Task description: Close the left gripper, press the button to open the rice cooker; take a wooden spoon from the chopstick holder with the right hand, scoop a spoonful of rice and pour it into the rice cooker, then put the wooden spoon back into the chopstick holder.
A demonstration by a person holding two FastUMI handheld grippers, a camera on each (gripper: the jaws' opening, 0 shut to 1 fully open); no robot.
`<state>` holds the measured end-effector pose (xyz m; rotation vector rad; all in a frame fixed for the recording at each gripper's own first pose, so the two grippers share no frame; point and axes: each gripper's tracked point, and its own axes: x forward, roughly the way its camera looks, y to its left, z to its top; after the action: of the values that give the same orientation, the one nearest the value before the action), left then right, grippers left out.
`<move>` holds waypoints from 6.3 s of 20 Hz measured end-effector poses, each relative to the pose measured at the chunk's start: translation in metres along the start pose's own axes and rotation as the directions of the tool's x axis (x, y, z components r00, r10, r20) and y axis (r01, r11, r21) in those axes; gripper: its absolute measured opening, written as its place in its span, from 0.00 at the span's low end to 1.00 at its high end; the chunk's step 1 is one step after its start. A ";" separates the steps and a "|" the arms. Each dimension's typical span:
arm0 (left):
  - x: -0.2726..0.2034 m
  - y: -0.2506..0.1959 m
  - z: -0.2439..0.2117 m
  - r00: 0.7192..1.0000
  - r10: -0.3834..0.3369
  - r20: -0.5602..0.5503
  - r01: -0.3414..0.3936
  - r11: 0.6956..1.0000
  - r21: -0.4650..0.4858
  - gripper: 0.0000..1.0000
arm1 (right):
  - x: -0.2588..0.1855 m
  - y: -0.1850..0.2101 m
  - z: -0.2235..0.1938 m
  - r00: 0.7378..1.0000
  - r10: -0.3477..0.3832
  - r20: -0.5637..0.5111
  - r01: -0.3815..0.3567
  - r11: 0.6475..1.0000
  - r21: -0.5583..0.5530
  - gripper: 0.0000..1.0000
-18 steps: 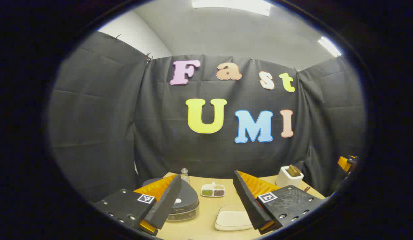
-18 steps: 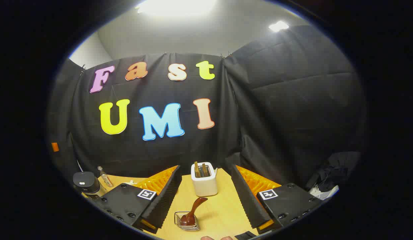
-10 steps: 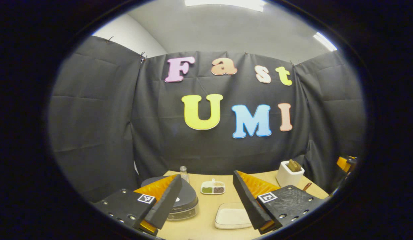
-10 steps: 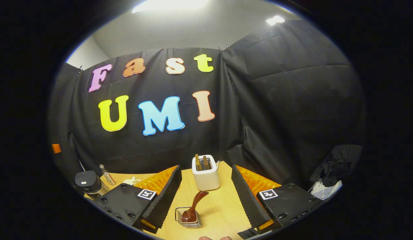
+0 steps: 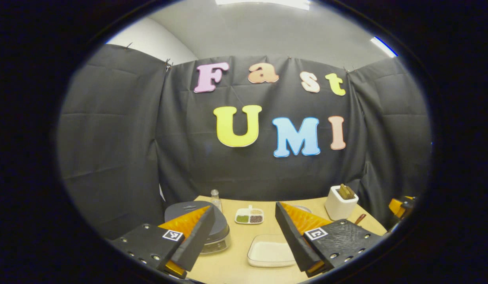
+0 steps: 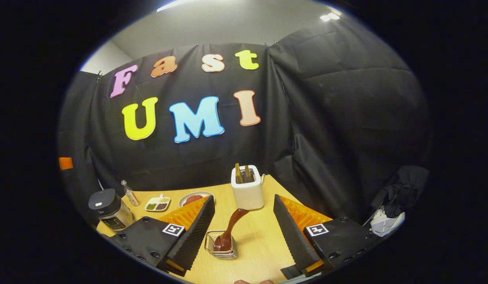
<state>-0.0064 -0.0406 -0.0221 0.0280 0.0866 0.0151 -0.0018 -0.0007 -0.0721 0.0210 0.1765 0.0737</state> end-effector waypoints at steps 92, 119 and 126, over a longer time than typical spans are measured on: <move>0.171 0.164 -0.026 0.989 0.111 -0.096 -0.114 0.993 -0.033 0.02 | 0.043 0.074 -0.019 0.990 -0.081 -0.118 0.069 0.993 -0.099 0.99; 0.057 0.052 -0.091 0.982 0.186 -0.037 -0.187 0.982 -0.026 0.92 | 0.139 0.030 -0.120 0.894 0.113 -0.433 -0.052 0.987 0.149 0.98; 0.041 0.069 -0.098 0.973 0.216 -0.076 -0.217 0.976 -0.009 0.94 | 0.176 0.033 -0.155 0.848 0.142 -0.511 -0.011 0.968 0.250 0.84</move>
<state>0.0247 0.0317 -0.1216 0.0192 0.1579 0.2353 0.1417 0.0472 -0.2546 0.2516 0.7385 0.1383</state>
